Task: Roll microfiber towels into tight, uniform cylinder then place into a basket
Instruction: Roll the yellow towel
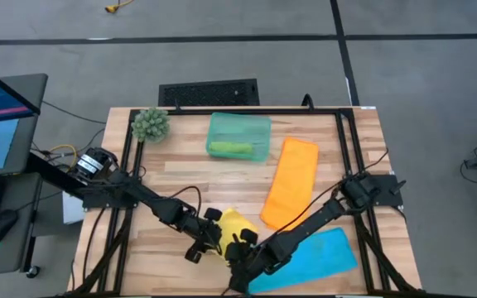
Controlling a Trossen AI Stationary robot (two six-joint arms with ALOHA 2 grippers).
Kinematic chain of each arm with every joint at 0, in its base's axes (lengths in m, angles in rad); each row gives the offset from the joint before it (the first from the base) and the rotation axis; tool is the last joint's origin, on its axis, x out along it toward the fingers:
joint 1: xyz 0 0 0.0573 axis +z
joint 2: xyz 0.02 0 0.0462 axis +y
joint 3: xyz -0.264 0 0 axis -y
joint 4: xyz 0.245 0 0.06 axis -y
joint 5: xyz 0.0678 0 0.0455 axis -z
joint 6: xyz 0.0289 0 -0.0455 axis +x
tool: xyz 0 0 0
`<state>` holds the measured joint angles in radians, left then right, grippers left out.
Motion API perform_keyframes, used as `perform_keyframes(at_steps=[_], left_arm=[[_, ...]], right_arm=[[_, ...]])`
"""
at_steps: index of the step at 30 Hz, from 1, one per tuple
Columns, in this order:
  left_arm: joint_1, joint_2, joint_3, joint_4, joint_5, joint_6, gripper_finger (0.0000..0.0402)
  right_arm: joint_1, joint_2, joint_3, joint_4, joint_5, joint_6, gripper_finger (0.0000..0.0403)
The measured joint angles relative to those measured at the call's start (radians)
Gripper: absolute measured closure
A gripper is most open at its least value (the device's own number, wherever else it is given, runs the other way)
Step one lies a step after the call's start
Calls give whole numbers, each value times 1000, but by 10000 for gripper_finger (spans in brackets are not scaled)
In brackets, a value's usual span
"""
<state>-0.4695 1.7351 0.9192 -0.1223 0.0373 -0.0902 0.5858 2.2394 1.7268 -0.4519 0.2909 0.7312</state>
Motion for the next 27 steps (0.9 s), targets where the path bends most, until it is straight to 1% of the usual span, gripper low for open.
perform_keyframes(at_steps=[3,6,10,12,15,17,20,22,27], left_arm=[[6,0,0,0,11,0,249],[6,0,0,0,11,0,249],[8,0,0,0,11,0,249],[10,0,0,0,8,0,249],[11,0,0,0,7,0,249],[11,0,0,0,7,0,249],[11,1,0,-1,7,-1,249],[11,1,0,-4,7,-4,249],[11,1,-1,-42,6,-24,249]], right_arm=[[-12,7,3,37,-10,4,228],[-25,24,-1,57,-34,8,243],[-26,23,5,130,-39,-3,284],[-31,34,4,128,-49,-2,308],[-47,47,-2,102,-104,36,343],[-58,61,6,128,-131,71,364],[-62,73,-1,102,-134,124,391],[-56,76,1,105,-135,166,396],[-44,76,1,100,-107,234,378]])
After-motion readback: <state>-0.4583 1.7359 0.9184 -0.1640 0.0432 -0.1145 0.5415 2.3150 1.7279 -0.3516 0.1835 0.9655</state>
